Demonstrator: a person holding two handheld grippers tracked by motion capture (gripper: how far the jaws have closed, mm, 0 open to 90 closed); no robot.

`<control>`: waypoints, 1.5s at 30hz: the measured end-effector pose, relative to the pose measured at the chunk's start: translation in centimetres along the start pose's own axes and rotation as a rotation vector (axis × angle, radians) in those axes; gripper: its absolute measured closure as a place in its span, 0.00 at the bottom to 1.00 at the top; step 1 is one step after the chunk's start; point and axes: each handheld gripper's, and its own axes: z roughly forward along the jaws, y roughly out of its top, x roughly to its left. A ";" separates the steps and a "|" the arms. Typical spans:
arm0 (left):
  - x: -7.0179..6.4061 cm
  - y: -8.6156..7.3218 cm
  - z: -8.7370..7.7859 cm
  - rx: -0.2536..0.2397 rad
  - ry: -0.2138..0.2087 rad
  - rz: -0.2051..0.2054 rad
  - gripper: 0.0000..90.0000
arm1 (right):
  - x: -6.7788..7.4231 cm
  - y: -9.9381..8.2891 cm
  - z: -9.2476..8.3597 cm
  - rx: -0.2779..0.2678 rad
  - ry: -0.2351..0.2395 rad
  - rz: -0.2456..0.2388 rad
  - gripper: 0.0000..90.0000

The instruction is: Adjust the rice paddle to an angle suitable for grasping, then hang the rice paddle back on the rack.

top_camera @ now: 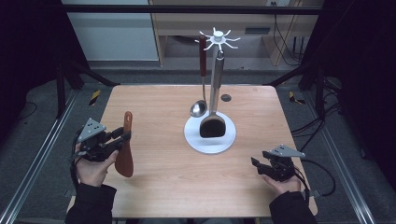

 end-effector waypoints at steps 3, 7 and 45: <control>-0.4 0.4 -0.4 -0.039 0.000 0.002 0.73 | 0.0 0.0 0.0 -0.002 -0.005 0.002 0.47; -0.9 0.8 -0.7 -0.066 -0.009 0.004 0.73 | 0.0 0.0 0.0 -0.012 -0.009 -0.007 0.45; -4.9 7.6 0.6 -0.228 -0.141 0.042 0.73 | -0.3 -0.3 0.1 -0.021 -0.032 -0.008 0.35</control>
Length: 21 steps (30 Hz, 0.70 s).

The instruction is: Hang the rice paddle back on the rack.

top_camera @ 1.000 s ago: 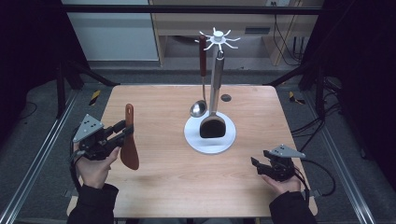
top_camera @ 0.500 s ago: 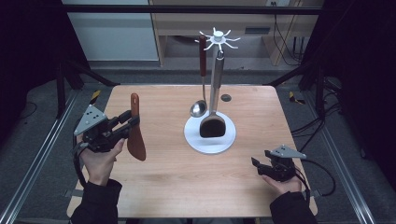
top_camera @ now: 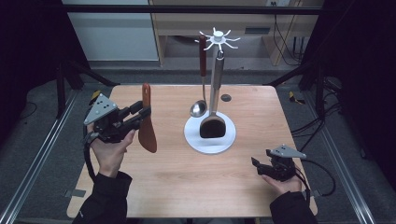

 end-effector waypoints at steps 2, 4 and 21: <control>-0.3 0.4 0.3 -0.007 -0.009 0.007 0.73 | 0.0 0.0 0.0 -0.001 -0.001 -0.007 0.35; -0.6 0.9 0.5 -0.012 -0.017 0.012 0.73 | 0.1 0.0 0.0 -0.002 -0.003 -0.010 0.35; -2.8 3.9 3.0 -0.036 -0.079 0.039 0.73 | 0.0 0.0 0.0 0.000 0.001 -0.003 0.36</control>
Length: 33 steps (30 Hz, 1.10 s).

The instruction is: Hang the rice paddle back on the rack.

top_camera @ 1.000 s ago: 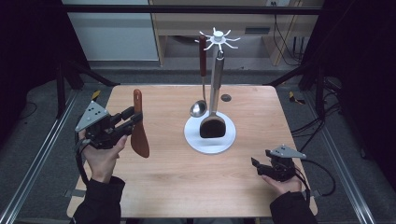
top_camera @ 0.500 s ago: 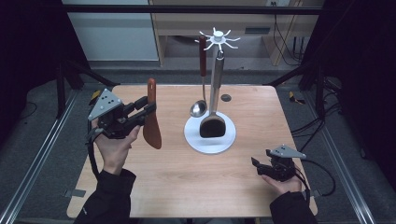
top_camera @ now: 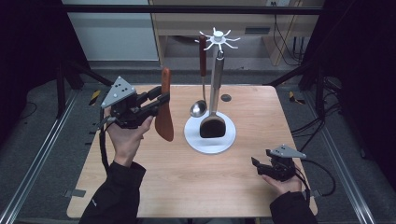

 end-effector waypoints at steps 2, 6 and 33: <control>-0.3 0.3 0.4 0.001 -0.006 0.006 0.73 | 0.0 0.0 0.0 -0.004 -0.003 -0.004 0.36; -0.8 1.2 1.0 -0.001 -0.013 0.020 0.73 | 0.0 0.0 0.0 -0.004 -0.001 -0.002 0.36; -2.7 4.0 5.2 -0.005 -0.038 0.048 0.73 | -0.1 0.0 0.0 -0.004 0.003 0.009 0.37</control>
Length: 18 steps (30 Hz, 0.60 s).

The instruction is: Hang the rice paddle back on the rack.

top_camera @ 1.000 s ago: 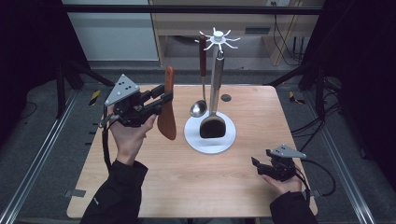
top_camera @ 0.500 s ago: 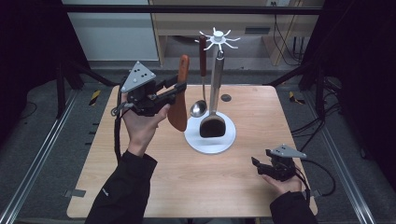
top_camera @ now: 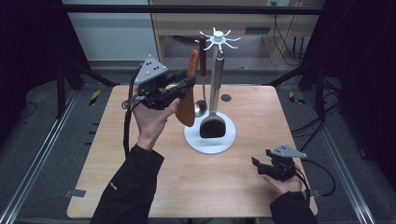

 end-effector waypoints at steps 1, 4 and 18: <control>0.0 0.1 0.1 0.002 0.000 0.001 0.73 | 0.0 0.0 0.0 0.000 0.000 -0.002 0.37; -0.1 0.2 0.6 0.005 0.002 0.006 0.73 | 0.0 0.0 0.0 0.000 0.001 0.000 0.37; 0.1 1.0 2.3 0.015 0.015 0.010 0.73 | 0.0 0.0 0.0 0.000 0.003 0.000 0.38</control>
